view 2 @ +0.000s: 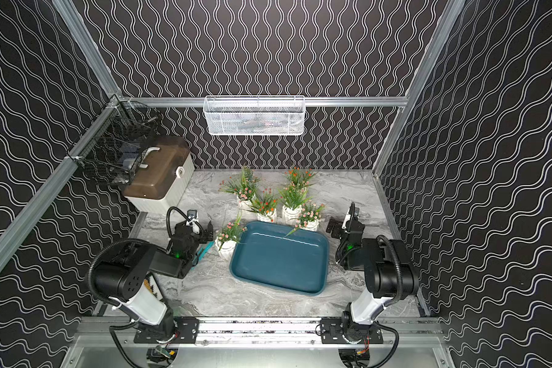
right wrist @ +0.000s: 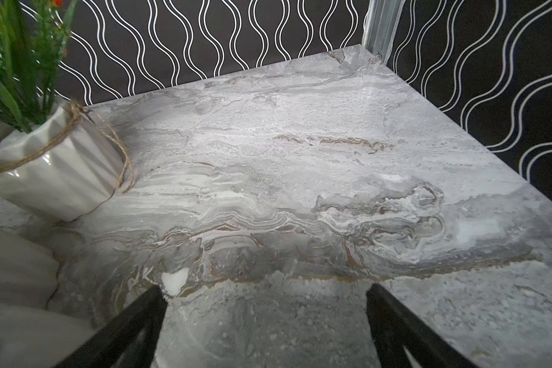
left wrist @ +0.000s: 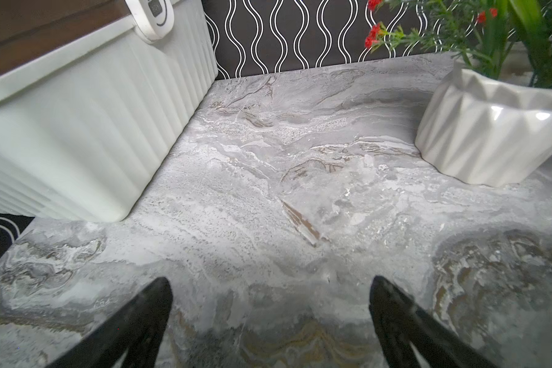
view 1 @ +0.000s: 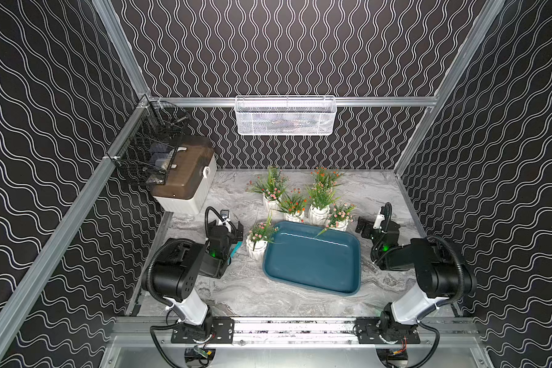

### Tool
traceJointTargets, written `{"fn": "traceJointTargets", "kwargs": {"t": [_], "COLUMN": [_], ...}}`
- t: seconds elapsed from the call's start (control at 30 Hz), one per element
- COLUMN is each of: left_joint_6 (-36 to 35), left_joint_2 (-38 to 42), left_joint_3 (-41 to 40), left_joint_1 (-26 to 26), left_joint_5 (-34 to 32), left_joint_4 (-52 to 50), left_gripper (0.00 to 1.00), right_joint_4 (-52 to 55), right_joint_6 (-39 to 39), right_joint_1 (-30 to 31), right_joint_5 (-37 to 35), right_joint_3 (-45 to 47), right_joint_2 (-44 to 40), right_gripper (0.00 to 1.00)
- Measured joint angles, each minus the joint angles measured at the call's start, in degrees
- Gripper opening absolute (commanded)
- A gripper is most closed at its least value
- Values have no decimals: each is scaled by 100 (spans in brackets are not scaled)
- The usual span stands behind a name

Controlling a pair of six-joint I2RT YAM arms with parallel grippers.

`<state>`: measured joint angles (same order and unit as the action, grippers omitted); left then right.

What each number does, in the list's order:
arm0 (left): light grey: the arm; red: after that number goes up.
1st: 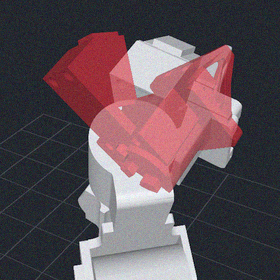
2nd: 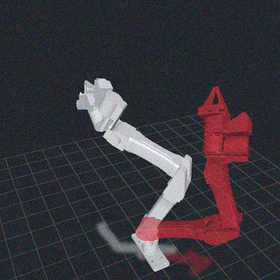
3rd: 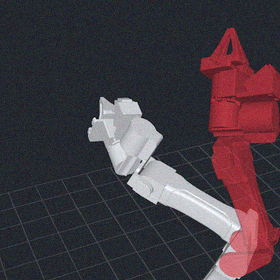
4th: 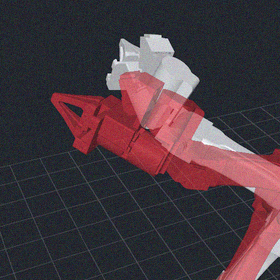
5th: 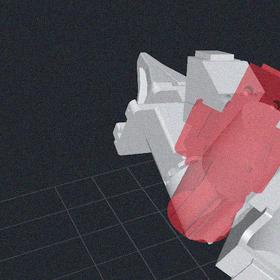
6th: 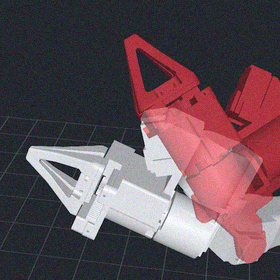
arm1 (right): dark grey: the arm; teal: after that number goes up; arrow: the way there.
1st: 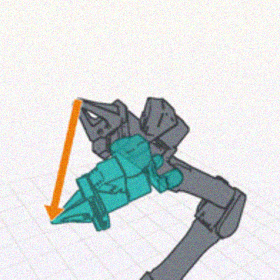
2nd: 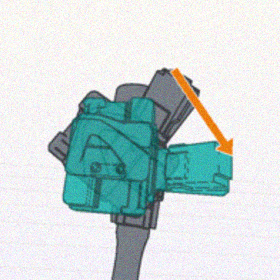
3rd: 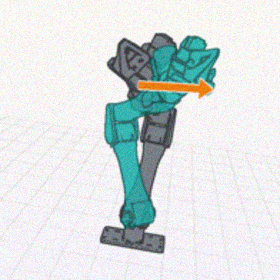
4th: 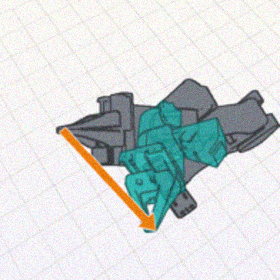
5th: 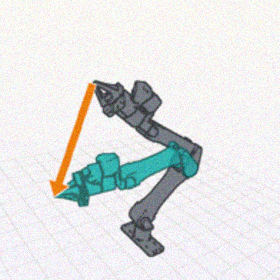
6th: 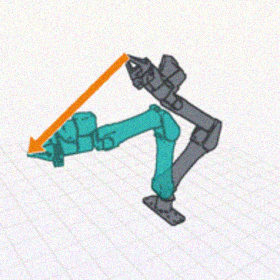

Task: Put the potted gypsophila into the storage box
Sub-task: Pick up the baby's breath potted plant from the center of the board.

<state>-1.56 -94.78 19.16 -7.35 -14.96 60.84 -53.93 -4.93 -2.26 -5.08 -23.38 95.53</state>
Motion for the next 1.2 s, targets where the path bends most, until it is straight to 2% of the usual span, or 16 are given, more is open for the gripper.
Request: {"fn": "traceJointTargets", "kwargs": {"t": [0.47, 0.8, 0.93, 1.07, 1.2], "left_joint_6": [2, 44, 48, 188, 319], "left_joint_2": [0, 0, 33, 597, 1755], "left_joint_3": [96, 201, 188, -74, -280], "left_joint_1": [83, 328, 313, 284, 238], "left_joint_5": [44, 509, 439, 68, -332], "left_joint_4": [-63, -284, -315, -348, -706], "left_gripper": [99, 99, 99, 99, 99], "right_joint_4": [0, 2, -20, -160, 153], "right_joint_6": [0, 0, -2, -170, -216], "right_joint_1": [0, 0, 0, -15, -26], "right_joint_5": [2, 24, 17, -275, -527], "right_joint_3": [0, 0, 20, 352, 385], "right_joint_2": [0, 0, -2, -227, -1211], "right_gripper": [100, 100, 100, 100, 96]}}
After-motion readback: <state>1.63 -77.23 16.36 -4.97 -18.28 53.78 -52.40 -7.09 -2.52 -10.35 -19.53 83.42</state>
